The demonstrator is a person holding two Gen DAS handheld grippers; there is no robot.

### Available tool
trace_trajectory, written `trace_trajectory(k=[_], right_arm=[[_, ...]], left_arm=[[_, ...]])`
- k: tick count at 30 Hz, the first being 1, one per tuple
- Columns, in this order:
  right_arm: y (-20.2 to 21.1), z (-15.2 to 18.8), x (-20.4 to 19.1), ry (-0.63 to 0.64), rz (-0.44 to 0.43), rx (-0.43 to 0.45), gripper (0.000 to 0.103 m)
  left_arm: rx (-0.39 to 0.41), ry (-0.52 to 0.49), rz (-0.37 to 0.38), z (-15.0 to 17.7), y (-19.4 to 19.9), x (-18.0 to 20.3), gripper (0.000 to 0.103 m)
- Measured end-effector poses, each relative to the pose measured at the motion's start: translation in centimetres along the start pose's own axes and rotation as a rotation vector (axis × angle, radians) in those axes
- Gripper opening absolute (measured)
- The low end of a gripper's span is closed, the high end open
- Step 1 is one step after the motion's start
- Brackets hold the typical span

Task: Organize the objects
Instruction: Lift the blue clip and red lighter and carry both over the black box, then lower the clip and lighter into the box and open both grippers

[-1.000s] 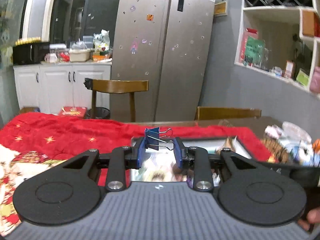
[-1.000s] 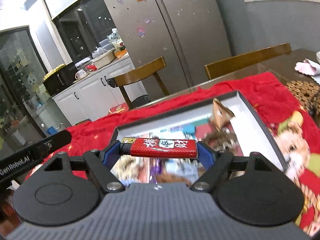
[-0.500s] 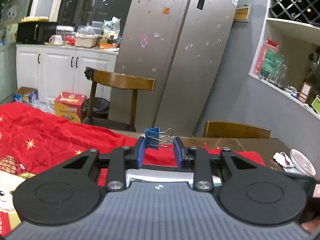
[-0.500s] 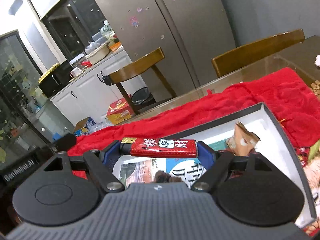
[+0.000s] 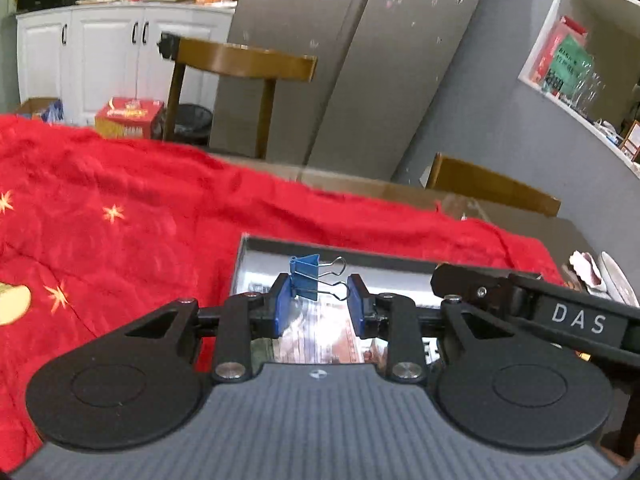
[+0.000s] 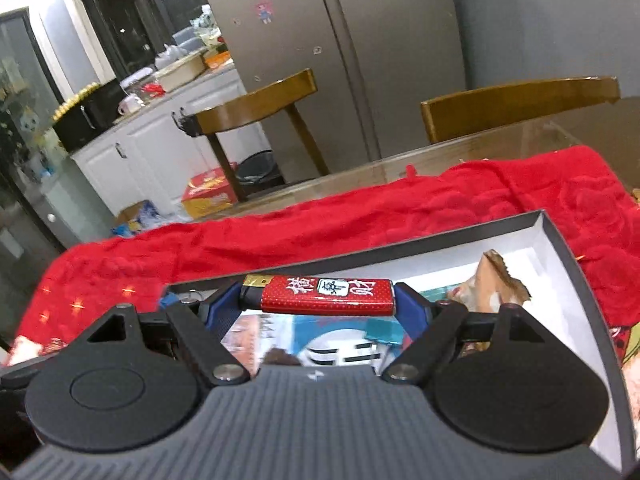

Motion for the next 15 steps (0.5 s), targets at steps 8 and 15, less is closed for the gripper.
trace_trajectory(k=[8,15], right_arm=[[-1.3,0.3,0.3,-0.014,-0.02,-0.04,0.082],[-1.9,0.4,0.6,-0.028,-0.026,-0.06,0.083]], left_arm=[[-0.048,0.009,-0.019,0.6,-1.8,-0.1,0.035],[-0.062,0.016,-0.044,0.6,-2.2,-0.4,0.035]])
Point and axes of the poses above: each gripper's, at about its wrist camera, not at the fingertips, and y roughly against the way its jaws point, x to its right, z to its underside, the point moved 6 cm from there along -y, roughly the way its jaws point, and after that the axes turned 13 degrees about -x, right-handed, at the moved point
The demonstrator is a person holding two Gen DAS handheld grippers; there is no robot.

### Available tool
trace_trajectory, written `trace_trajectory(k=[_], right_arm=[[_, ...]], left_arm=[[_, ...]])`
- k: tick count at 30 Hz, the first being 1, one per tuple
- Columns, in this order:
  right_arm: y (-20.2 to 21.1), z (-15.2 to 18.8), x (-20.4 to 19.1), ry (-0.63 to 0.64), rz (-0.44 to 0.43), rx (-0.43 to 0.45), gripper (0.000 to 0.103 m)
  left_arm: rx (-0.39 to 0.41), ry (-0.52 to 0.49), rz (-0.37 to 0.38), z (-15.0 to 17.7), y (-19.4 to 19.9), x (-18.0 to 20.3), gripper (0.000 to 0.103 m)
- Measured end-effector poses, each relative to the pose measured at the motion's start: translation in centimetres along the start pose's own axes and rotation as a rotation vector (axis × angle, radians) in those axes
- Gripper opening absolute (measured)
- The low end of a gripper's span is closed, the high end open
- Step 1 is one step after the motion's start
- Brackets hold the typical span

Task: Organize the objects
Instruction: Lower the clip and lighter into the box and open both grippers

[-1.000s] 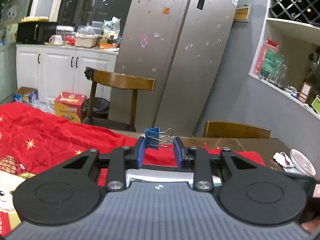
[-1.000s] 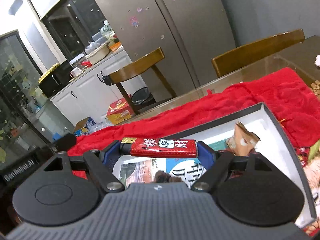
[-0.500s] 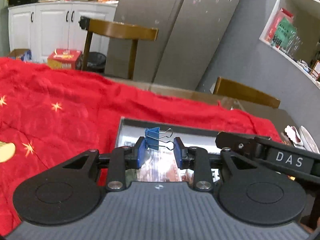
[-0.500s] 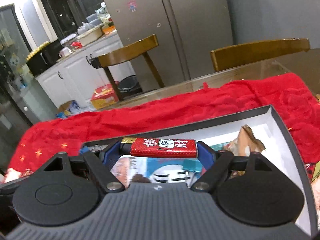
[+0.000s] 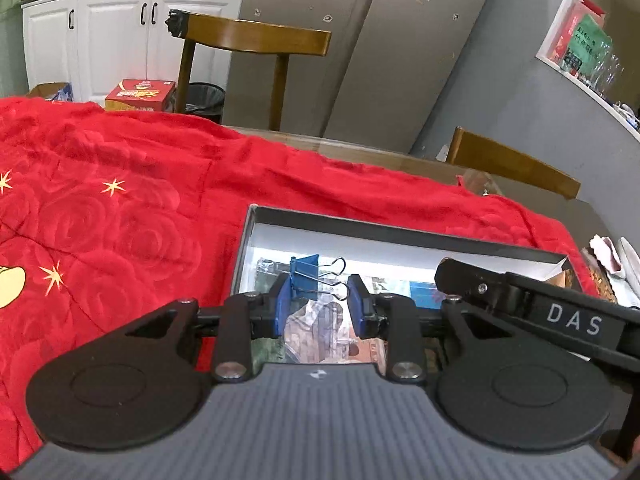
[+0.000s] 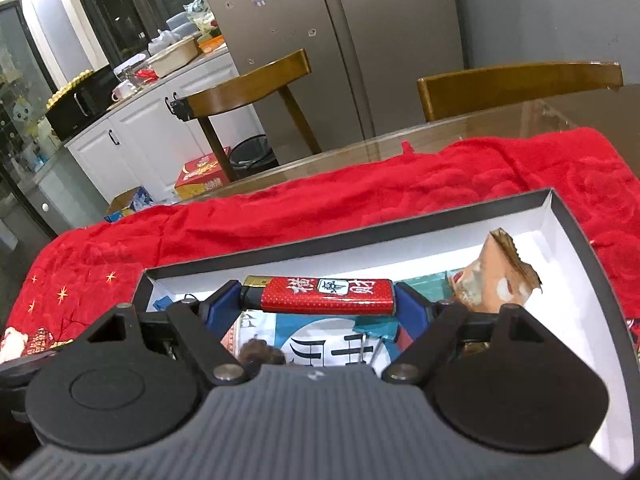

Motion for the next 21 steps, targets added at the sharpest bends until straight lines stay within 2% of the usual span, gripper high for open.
trace_trajectory(k=[14,17,18,20,21], right_arm=[[-0.7,0.1,0.5,-0.02,-0.014,-0.015,0.083],[-0.5,0.1,0.5,-0.023,-0.037,-0.013,0.085],[-0.3,0.0,0.4,-0.017,-0.043,-0.005,0.088],[0.1,-0.1,0.3,-0.007,-0.05,0.012,0.09],[0.5,-0.3,0.2,-0.005,-0.054,0.025,0.09]], left_arm=[[0.011,0.014,-0.004,0.2,0.1,0.2,0.035],[0.012,0.02,0.001,0.2,0.3,0.2,0.036],[0.011,0.027,0.008,0.2,0.3,0.1,0.036],[0.007,0.046,0.019,0.1,0.5,-0.1,0.037],[0.004,0.048,0.022,0.0,0.6,-0.2,0.043]])
Point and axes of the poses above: each gripper's, at about its wrist camera, not at the fingertips, and y roughly against the way its jaws point, x to its right, z to its underside, the point moved 6 cm from there along -y, roughly the way its jaws point, and after that the axes turned 13 degrees about -x, right-handed, at the moved point
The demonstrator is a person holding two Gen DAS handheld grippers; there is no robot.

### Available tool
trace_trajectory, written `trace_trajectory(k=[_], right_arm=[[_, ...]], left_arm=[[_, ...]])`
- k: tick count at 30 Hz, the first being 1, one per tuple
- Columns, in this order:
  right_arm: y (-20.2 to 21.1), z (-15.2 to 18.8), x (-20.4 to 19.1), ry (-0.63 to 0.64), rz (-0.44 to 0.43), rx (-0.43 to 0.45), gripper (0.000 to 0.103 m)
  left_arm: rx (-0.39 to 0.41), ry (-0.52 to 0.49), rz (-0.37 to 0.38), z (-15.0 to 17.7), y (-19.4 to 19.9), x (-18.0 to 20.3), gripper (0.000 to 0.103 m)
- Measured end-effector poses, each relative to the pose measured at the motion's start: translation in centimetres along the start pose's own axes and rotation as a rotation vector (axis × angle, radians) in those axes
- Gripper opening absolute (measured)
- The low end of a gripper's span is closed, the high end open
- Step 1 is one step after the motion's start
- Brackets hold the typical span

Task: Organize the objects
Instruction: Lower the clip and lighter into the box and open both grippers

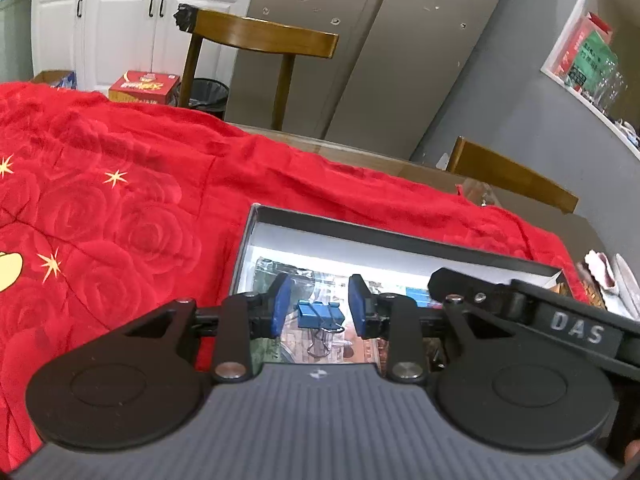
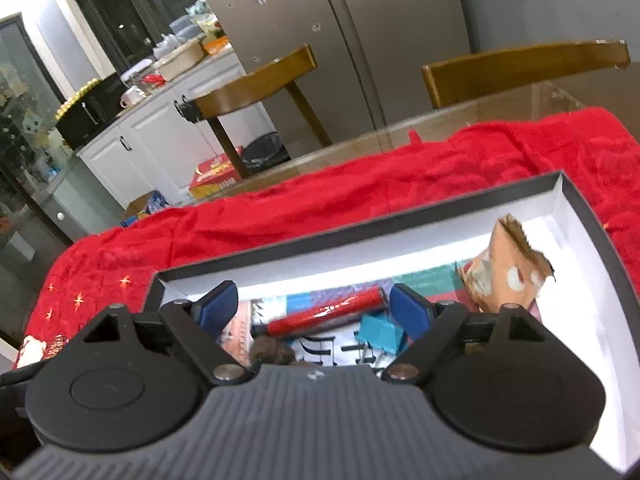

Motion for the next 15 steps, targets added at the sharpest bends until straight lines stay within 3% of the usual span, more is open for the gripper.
trace_trajectory(k=[6,11,15], right_arm=[[2.4,-0.6,-0.6,0.008,-0.049,0.068,0.094],[4.6,-1.1,-1.0,0.019,-0.067,0.122,0.096],[7.8,-1.4,-2.5,0.116,-0.009,0.243,0.102]], left_arm=[[0.044,-0.017,-0.002,-0.3,1.8,0.6,0.068],[0.183,-0.11,-0.099,-0.4,5.0,2.2,0.07],[0.296,-0.116,-0.173,-0.3,7.6,2.9,0.07]])
Point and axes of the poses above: each gripper's, at about its wrist camera, not at the fingertips, and y roughly against the way its jaws point, x to its right, z to its underside, the point moved 6 cm from there along -y, roughly the way its jaws point, and after that the axes turned 13 degrees about -x, right-handed, at the moved point
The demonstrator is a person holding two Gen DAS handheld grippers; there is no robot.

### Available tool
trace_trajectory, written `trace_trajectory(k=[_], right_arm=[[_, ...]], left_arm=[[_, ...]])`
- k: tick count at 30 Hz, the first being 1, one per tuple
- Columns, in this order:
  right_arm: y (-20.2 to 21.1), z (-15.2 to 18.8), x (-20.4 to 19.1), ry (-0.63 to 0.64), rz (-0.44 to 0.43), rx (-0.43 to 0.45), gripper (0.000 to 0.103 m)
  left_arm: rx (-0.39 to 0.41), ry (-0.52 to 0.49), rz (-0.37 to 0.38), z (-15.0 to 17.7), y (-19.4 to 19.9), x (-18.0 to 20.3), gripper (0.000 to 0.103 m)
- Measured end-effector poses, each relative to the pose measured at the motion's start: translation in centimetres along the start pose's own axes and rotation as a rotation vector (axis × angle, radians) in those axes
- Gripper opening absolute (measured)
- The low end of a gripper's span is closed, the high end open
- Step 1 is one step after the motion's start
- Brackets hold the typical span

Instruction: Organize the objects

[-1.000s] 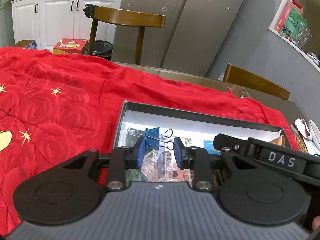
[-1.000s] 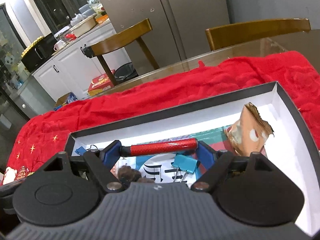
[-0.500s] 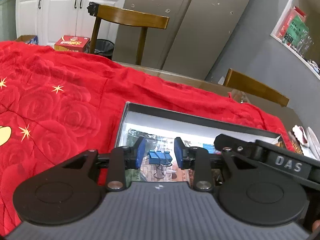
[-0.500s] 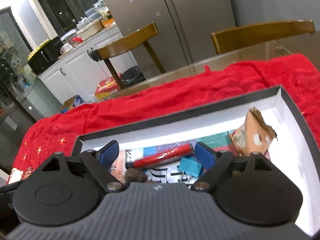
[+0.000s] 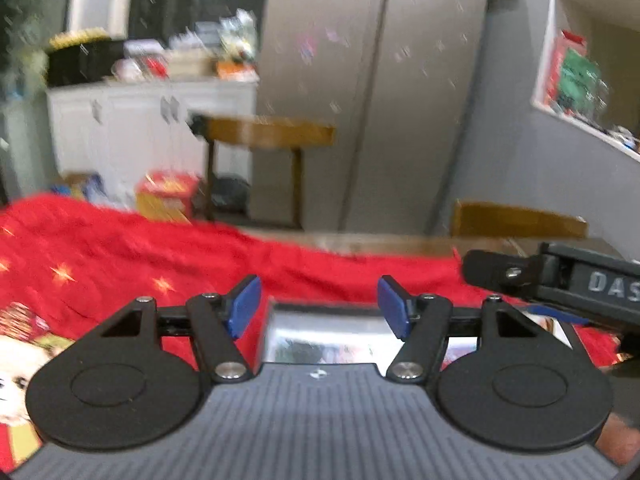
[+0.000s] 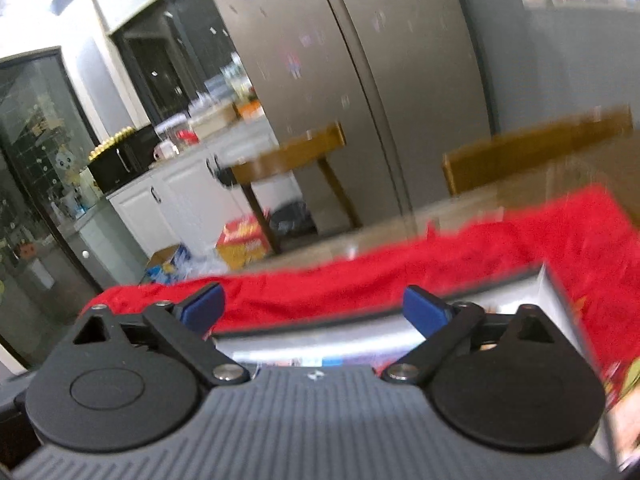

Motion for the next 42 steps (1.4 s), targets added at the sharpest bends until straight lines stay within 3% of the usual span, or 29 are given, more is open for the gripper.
trace_trajectory(k=[3,7,11,14,15,18,26,31,34,37,42], right_arm=[[3.1,-0.7,-0.8,0.04,0.008,0.067,0.103],[8.0,-1.3,-1.1,0.013,-0.042,0.099,0.103],[14.0,-1.4,-1.9,0.141,0.003,0.171,0.103],[18.5,-0.6,-2.2,0.198,0.054,0.239,0.103],[19.8,-0.1,-2.2,0.197,0.059,0.257,0.103],[22.6,1.6,-2.1,0.196,0.057,0.29,0.103],[25.9,6.4,-2.5,0.192,0.098,0.369,0.103],[25.9,10.8,-2.4,0.173,0.082,0.359,0.103],[24.5,14.6,-2.2,0.203,0.073,0.296,0.103],[22.4,18.6,-2.4,0.306,0.066,0.206,0.103],[20.5,22.4,-1.4,0.327,0.134,0.215,0.103]], left_arm=[[0.065,-0.037,-0.065,-0.5,2.1,0.2,0.071],[0.12,-0.019,-0.052,-1.2,6.2,0.2,0.071],[0.186,-0.004,-0.079,-1.1,12.0,0.0,0.072],[0.236,0.041,-0.056,-0.5,16.4,-0.2,0.086],[0.247,0.047,-0.038,-0.3,17.7,-0.2,0.086],[0.288,0.031,-0.015,0.9,21.9,0.1,0.088],[0.374,-0.114,-0.071,7.2,31.3,2.8,0.093],[0.353,-0.112,-0.088,12.8,32.7,2.6,0.093],[0.331,-0.067,-0.105,16.3,31.8,1.5,0.094],[0.301,-0.033,-0.042,20.0,30.7,0.5,0.094],[0.292,0.042,0.017,22.9,27.4,-1.1,0.094]])
Point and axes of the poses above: each gripper's, at about its wrist camera, not at the fingertips, and y roughly against the way its jaws point, x to its right, z to its underside, the point moved 6 cm from there along -y, roughly the way its jaws point, and after that the axes turned 13 degrees about -x, right-handed, at the moved point
